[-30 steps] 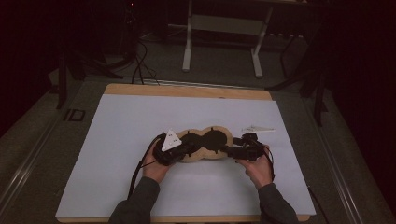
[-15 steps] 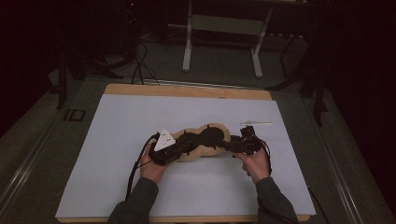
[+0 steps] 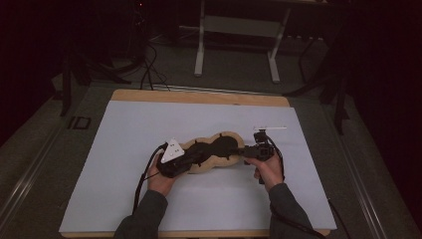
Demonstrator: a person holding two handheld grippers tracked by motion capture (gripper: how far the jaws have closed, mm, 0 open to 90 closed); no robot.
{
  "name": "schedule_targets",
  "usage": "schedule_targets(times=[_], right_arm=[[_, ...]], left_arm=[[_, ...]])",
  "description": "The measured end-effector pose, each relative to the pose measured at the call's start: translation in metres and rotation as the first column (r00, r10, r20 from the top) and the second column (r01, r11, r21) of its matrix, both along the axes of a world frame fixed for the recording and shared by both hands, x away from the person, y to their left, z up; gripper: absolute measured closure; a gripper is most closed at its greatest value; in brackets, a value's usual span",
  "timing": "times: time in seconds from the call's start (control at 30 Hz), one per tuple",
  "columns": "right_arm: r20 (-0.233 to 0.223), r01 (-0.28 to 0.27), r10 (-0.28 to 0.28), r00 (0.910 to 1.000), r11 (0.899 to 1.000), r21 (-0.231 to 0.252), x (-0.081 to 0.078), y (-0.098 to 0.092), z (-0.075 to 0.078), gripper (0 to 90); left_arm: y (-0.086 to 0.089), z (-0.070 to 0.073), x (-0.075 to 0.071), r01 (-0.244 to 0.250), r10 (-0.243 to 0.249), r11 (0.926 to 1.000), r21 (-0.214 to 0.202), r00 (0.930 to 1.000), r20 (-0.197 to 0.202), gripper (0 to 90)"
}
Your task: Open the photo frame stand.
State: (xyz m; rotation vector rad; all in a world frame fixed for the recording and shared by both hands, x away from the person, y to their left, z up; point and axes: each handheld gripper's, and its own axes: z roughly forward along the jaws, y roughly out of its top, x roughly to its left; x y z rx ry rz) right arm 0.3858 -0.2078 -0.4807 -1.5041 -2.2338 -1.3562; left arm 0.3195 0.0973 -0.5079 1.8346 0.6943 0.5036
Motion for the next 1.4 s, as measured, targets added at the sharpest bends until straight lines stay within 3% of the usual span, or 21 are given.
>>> schedule_targets(times=[0.3, 0.57, 0.83, 0.93, 1.0, 1.2, 1.4], right_arm=[[0.012, 0.0, 0.0, 0.9999, 0.999, 0.038, -0.006, -0.003, 0.006, 39.6], [0.05, -0.02, 0.017, 0.9986, 0.998, 0.062, -0.011, -0.003, 0.012, 45.6], [0.085, -0.052, 0.044, 0.9954, 0.995, 0.087, -0.014, -0.003, 0.017, 51.7], [0.099, -0.066, 0.058, 0.9934, 0.994, 0.086, -0.015, -0.003, 0.019, 53.4], [0.111, -0.076, 0.068, 0.9915, 0.994, 0.072, -0.016, -0.002, 0.019, 54.0], [0.126, -0.085, 0.078, 0.989, 0.995, 0.052, -0.017, -0.002, 0.019, 55.2], [0.129, -0.088, 0.082, 0.9882, 0.995, 0.043, -0.017, -0.002, 0.019, 55.2]], left_arm=[[0.004, 0.001, -0.005, 0.009, -0.009, 0.9999, -0.005, 0.9999, 0.01, 69.9], [0.009, 0.001, -0.009, 0.014, -0.014, 0.9999, -0.003, 0.9999, -0.005, 62.3], [0.012, 0.002, -0.017, 0.007, -0.007, 0.9992, 0.04, 0.9999, -0.016, 49.8], [0.015, 0.001, -0.019, 0.03, -0.029, 0.999, 0.032, 0.998, -0.057, 43.9], [0.017, -0.001, -0.022, 0.037, -0.035, 0.9988, 0.033, 0.9975, -0.061, 42.7], [0.029, -0.003, -0.029, 0.096, -0.097, 0.9953, -0.016, 0.9851, -0.142, 40.0], [0.044, 0.0, -0.039, 0.117, -0.125, 0.9916, -0.056, 0.9749, -0.184, 39.2]])
